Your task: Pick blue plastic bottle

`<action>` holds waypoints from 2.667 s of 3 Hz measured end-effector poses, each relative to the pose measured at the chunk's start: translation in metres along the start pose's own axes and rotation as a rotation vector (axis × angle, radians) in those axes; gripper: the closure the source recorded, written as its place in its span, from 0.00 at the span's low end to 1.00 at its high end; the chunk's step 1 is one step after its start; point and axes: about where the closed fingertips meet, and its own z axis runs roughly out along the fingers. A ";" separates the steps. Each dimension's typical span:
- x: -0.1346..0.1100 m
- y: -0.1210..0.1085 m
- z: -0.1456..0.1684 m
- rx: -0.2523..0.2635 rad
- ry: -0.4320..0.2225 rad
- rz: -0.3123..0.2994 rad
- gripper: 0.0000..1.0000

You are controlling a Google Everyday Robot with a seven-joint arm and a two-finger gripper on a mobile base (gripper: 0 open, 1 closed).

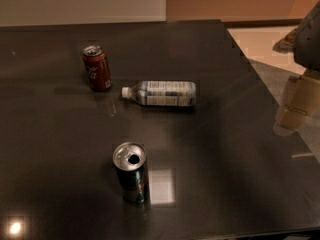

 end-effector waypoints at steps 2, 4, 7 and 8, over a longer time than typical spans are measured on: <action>-0.012 -0.016 0.010 -0.023 -0.015 -0.016 0.00; -0.060 -0.067 0.058 -0.088 -0.073 -0.077 0.00; -0.151 -0.085 0.123 -0.182 -0.151 -0.215 0.00; -0.171 -0.072 0.143 -0.218 -0.144 -0.265 0.00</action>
Offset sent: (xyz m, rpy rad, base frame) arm 0.0456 0.0171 -0.0140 0.0303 0.0624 0.0562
